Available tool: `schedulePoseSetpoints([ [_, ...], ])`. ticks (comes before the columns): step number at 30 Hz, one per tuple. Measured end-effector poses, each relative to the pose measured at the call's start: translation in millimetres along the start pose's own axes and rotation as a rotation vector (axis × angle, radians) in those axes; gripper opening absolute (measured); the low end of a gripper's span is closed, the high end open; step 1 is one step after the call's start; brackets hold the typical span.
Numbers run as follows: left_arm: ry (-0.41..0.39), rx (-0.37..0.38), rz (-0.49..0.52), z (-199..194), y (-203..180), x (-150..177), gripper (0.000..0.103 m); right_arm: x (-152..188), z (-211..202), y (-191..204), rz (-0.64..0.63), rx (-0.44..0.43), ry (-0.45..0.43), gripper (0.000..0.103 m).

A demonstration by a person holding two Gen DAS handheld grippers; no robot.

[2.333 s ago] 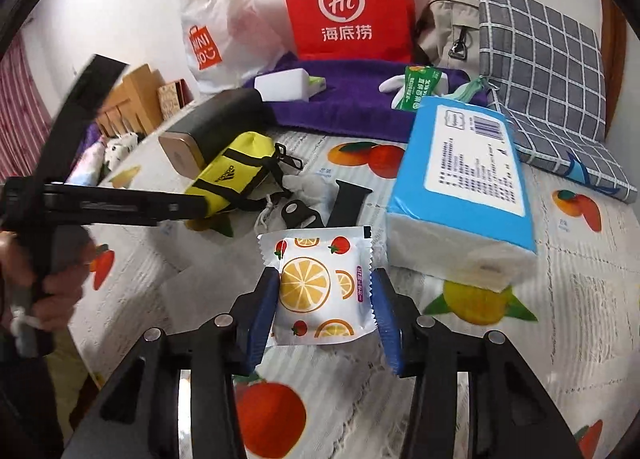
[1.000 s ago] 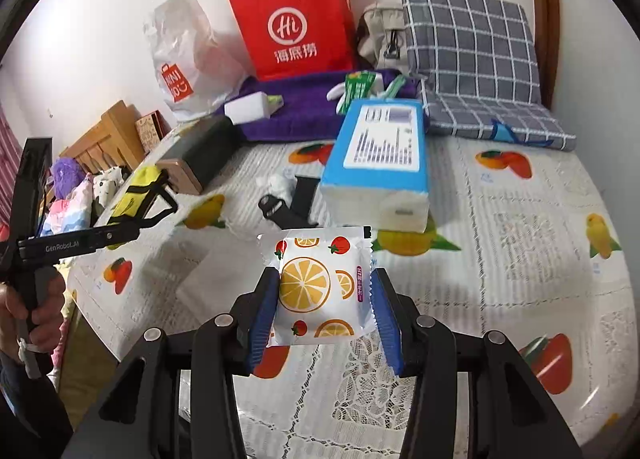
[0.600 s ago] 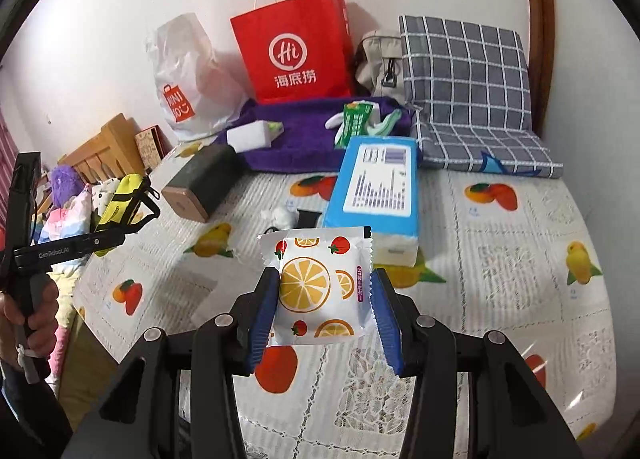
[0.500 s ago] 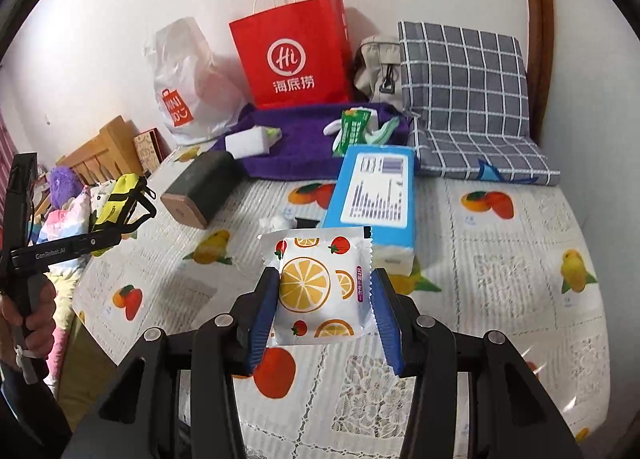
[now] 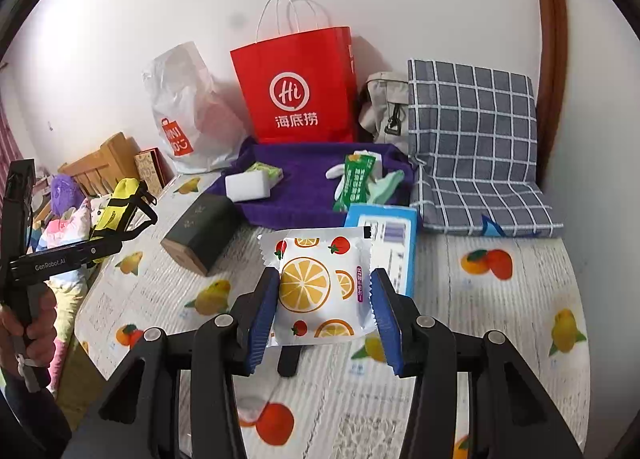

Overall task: Organize soft objects
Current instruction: 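Carry the wipe packet and yellow bag toward the purple towel with both tools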

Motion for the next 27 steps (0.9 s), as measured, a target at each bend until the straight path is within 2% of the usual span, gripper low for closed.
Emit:
schedulePoseSetpoints([
  [6, -0.005, -0.015, -0.001, 9.8, -2.1, -26.9, 0.064, -33.2, 15.0, -1.8, -0.008, -0.001, -0.002, 0.046],
  [27, -0.015, -0.029, -0.014, 61.5, -12.0, -122.2, 0.064, -138.4, 95.6, 1.9, -0.023, -0.092, 0.013, 0.046],
])
Point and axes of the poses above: each gripper's, at about its wrist camera, not at the fingertips, and z roughly the way its jaws point, y to its left, x to its underside, the point moved 7 cm from there along z, roughly the way its jaws point, and after that the axes turned 9 degrees about y, right-handed, at the moved point
